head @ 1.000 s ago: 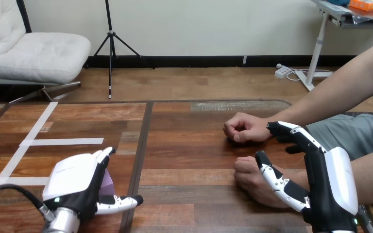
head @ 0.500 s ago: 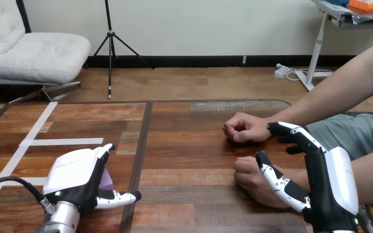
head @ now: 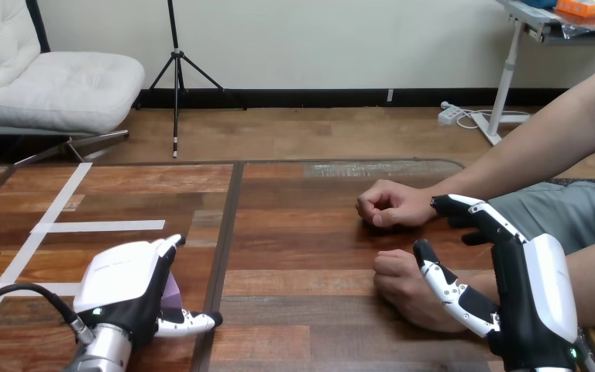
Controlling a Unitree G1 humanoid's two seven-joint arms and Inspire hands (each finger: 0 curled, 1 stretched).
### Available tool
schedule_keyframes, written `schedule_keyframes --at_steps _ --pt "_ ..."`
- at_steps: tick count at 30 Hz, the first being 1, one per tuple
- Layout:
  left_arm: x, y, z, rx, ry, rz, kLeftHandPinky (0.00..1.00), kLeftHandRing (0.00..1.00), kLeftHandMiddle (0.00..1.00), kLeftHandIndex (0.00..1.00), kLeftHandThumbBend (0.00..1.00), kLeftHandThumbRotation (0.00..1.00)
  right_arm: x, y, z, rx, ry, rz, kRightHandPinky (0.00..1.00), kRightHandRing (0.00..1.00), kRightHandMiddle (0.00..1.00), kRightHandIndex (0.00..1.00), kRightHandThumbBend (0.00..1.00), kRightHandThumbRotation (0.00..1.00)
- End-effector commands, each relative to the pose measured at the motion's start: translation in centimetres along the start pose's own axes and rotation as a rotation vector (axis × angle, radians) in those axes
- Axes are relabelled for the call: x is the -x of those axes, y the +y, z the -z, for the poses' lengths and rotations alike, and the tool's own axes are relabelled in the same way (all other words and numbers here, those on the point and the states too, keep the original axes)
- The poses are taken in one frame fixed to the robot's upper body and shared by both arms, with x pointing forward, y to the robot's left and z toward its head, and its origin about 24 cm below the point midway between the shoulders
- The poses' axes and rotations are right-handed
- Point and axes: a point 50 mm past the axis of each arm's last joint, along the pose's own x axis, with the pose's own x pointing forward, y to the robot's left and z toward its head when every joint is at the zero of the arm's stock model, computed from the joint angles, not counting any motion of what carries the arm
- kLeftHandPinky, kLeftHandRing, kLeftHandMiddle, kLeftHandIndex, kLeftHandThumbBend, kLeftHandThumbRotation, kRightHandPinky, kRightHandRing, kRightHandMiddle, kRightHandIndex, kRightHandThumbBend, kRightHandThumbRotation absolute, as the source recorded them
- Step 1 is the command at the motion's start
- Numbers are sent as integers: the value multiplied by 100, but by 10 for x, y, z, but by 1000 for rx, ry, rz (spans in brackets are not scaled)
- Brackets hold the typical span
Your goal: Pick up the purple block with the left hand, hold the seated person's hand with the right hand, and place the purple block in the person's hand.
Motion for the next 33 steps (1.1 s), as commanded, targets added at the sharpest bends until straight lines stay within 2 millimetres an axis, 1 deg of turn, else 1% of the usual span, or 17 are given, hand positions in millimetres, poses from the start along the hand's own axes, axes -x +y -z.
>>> schedule_keyframes --at_steps 1,8,14,23,33 --pt "-14 22 -6 -38 -24 -77 82 88 90 89 74 42 -20 -9 -14 7 -104 48 63 71 73 71 40 40" --pt "-16 19 -5 -62 0 -57 83 89 90 89 72 43 -19 -10 -13 8 -104 42 64 71 73 71 40 40" --pt "-17 17 -4 -89 28 -32 84 90 91 90 73 43 -19 -11 -13 6 -104 40 62 70 73 71 40 41" --pt "-19 15 -1 -119 77 1 87 92 93 92 74 41 -18 -11 -12 14 -104 35 62 70 73 71 40 40" --pt "-22 13 1 -158 122 32 90 93 95 95 74 41 -17 -12 -11 22 -100 30 62 70 72 71 40 40"
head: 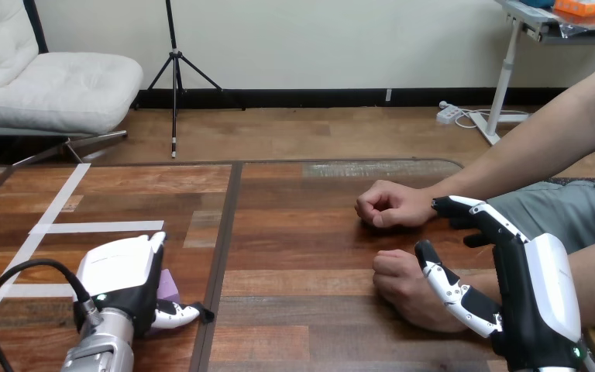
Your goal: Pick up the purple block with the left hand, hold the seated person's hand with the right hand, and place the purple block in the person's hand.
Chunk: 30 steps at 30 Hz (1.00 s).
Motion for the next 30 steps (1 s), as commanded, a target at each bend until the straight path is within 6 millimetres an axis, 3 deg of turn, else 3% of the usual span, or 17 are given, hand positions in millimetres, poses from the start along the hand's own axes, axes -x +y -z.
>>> schedule_keyframes --at_steps 1,6,12,30 --pt "-8 9 5 -75 27 -15 90 93 95 95 74 41 -17 -12 -12 16 -98 41 62 70 72 71 40 40" --pt "-14 5 8 -99 53 -18 89 93 94 94 74 38 -15 -13 -11 24 -96 34 62 71 72 71 41 40" --pt "-18 3 9 -113 66 -21 80 86 90 90 71 34 -15 -13 -10 30 -99 35 64 72 72 71 40 40" --pt "-24 -2 10 -108 67 -7 67 79 85 85 65 34 -16 -15 -11 39 -107 36 64 72 72 71 40 38"
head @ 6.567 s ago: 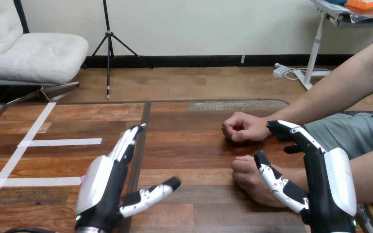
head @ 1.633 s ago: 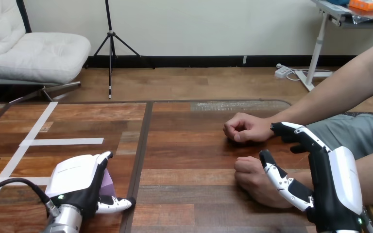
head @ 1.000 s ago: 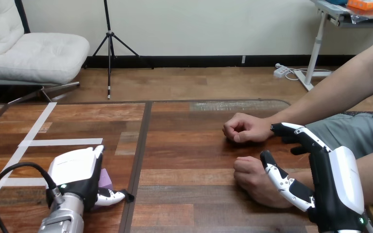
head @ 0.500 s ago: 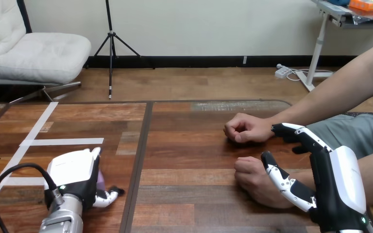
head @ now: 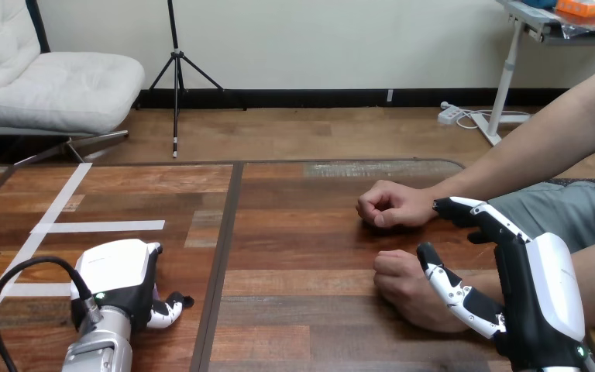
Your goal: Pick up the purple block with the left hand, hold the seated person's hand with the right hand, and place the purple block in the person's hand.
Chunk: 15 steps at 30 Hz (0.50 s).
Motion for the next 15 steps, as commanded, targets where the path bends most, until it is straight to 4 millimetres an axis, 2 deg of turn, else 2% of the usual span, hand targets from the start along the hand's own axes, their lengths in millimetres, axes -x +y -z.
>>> schedule_keyframes --at_steps 1,3,8,9,15 --pt "-7 5 0 -32 -2 -17 65 77 84 84 64 34 -15 -10 -13 5 -94 52 64 72 72 71 40 38" --pt "-8 5 -1 -34 1 -19 62 75 82 83 63 34 -15 -10 -13 4 -94 51 64 72 72 71 40 38" --pt "-8 4 -1 -29 -2 -28 47 58 67 76 60 30 -15 -11 -13 5 -93 50 64 73 72 71 39 38" --pt "-8 4 -1 -22 -4 -28 42 53 62 73 59 28 -15 -11 -13 5 -93 50 64 73 72 71 39 38" --pt "-9 2 0 37 -11 -50 34 42 50 61 58 16 -15 -11 -13 4 -86 48 65 73 73 71 40 39"
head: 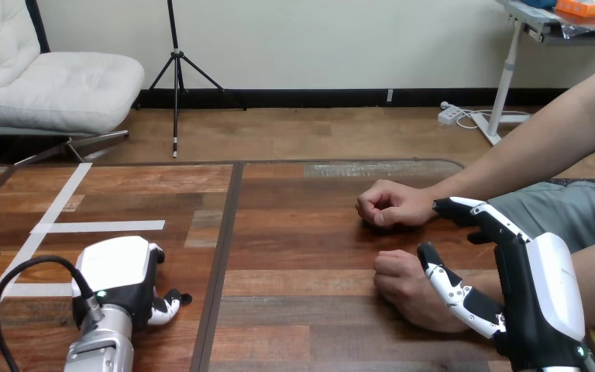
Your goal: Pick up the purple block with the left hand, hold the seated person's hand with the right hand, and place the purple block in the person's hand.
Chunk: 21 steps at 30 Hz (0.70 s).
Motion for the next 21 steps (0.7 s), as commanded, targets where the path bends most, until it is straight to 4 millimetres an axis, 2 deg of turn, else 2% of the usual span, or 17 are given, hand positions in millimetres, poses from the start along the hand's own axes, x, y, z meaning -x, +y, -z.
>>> schedule_keyframes --at_steps 1,2,7,12,21 --pt "-6 2 1 39 -2 -21 33 41 49 59 59 13 -15 -11 -13 5 -84 47 65 73 73 71 40 39" --pt "-6 2 1 46 -3 -24 31 39 46 56 60 8 -15 -11 -13 5 -84 47 65 73 73 71 40 40" --pt "-6 0 2 91 0 -24 29 37 44 50 61 3 -15 -12 -12 10 -83 43 65 74 73 71 40 41" --pt "-7 -2 3 105 6 -18 29 36 43 45 61 1 -15 -12 -13 16 -84 40 66 74 73 71 39 41" --pt "-7 -4 4 122 7 -13 29 36 43 43 63 0 -15 -13 -12 20 -80 36 66 74 73 71 39 42"
